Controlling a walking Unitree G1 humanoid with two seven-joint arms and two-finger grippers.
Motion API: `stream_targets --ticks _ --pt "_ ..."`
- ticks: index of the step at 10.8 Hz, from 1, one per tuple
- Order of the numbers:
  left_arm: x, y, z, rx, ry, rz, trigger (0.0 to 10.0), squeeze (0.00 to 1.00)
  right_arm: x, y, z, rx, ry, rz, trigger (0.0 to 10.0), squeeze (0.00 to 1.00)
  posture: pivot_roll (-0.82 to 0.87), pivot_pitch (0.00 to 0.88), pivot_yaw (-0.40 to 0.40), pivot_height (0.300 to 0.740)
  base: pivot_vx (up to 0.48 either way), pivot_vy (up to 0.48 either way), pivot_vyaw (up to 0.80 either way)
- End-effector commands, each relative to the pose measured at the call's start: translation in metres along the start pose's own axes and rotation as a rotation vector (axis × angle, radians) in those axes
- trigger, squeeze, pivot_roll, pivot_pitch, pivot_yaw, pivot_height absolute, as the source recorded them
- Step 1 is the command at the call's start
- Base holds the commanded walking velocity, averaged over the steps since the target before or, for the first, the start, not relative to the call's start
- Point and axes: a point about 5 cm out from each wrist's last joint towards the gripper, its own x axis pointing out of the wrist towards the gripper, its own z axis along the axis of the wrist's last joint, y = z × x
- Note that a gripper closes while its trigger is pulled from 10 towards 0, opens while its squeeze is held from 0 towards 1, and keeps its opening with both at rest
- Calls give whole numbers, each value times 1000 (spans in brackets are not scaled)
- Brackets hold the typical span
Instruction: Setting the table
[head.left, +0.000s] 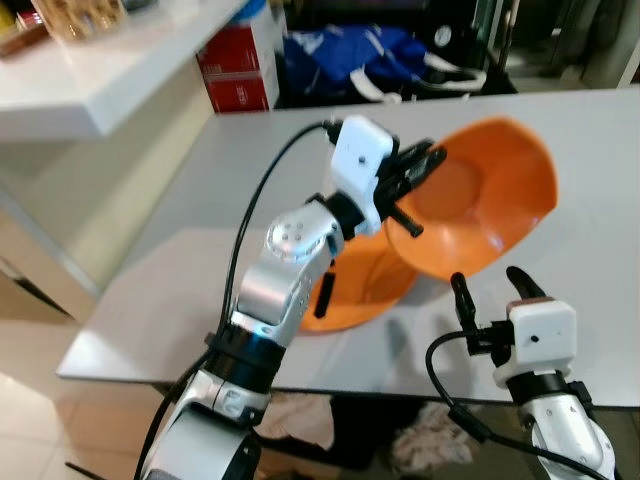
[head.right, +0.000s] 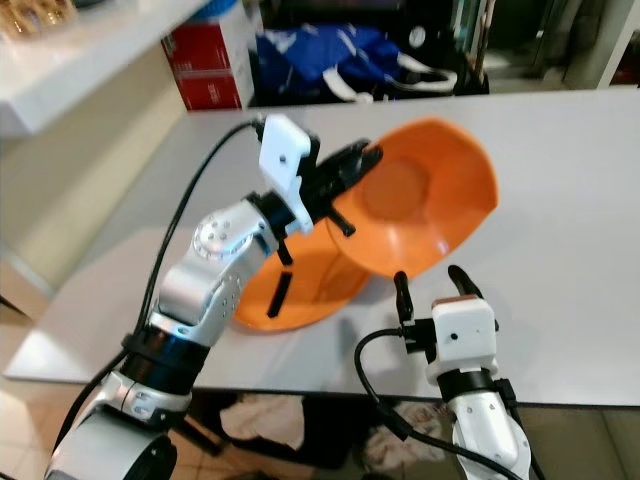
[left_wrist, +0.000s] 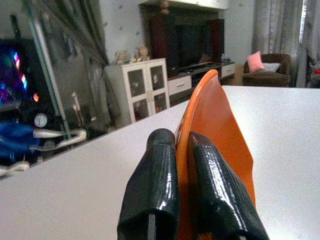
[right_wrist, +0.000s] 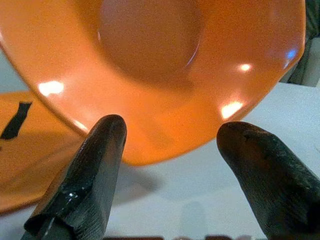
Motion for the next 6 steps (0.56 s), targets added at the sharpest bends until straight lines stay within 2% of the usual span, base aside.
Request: stream_targets --ticks 1,5,6 --pt "-5 23 1 -60 21 115 0 0 0 4 2 6 -8 12 10000 0 -128 0 133 723 0 0 0" --pt "-8 51 -2 -226 42 317 0 0 -1 3 1 4 0 15 10000 0 -126 0 127 723 0 0 0" --pt "-11 58 -7 -306 67 368 0 0 -1 3 1 3 0 17 10000 0 -125 0 126 723 0 0 0"
